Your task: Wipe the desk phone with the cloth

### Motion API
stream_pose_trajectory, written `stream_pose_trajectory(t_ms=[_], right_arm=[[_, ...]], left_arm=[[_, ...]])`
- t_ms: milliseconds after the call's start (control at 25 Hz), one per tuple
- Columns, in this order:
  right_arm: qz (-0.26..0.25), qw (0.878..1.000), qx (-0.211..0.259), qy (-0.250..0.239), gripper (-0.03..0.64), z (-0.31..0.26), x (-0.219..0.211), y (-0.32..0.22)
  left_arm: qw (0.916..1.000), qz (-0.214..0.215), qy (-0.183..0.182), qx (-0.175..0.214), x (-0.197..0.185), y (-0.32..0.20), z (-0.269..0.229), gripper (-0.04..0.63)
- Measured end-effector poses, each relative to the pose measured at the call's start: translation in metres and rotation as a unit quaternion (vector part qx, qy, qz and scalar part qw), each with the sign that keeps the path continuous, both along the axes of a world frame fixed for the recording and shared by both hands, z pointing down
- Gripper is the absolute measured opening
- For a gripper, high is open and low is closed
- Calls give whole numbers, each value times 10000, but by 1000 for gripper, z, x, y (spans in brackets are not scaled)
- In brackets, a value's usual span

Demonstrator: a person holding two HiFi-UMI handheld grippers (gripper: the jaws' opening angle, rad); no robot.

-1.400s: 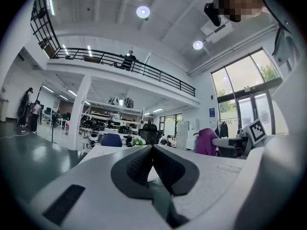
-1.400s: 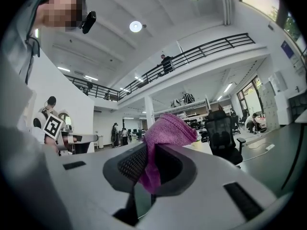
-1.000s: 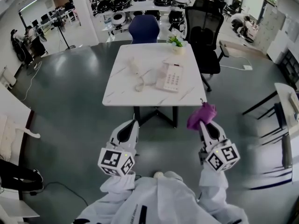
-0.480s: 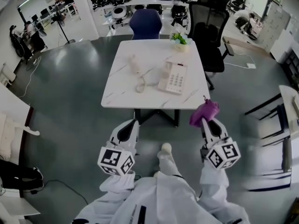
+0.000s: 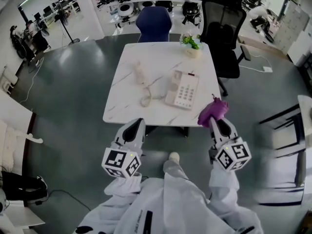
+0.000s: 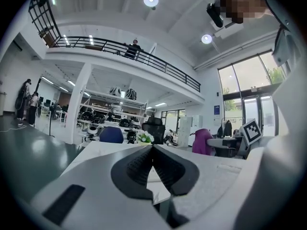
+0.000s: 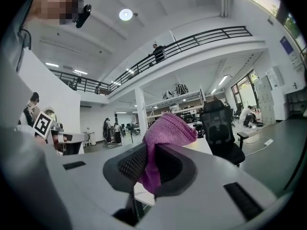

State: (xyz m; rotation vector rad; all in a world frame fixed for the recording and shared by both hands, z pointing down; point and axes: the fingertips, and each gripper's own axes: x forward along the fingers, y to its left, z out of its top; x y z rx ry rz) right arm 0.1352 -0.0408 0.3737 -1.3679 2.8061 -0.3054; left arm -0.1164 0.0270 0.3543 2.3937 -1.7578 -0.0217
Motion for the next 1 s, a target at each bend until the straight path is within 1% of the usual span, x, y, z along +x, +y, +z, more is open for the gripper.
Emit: stream_pose_trajectory(t_ms=[160,360,640,800,1000], right_arm=[[-7,10000,-11,0,31,-1,-1,-37],[27,10000,-67,21,31,2,2,-77],[112,9997,-238,18,31,17,11,-124],[111,9994,-312,56,31,27,14,-143],[109,9991,-327,265,31,31,16,-169]], left_arm=[[10000,19,12,10,0,-38,-1,-2],[9998,47,88,-142,4,-80,11,-2],[9995,153,115,-237,13,-130,24,-2],[9992,229,144,-277,19,-154,31,-2],[9990,212,190,-332,16,-175,38,-2]])
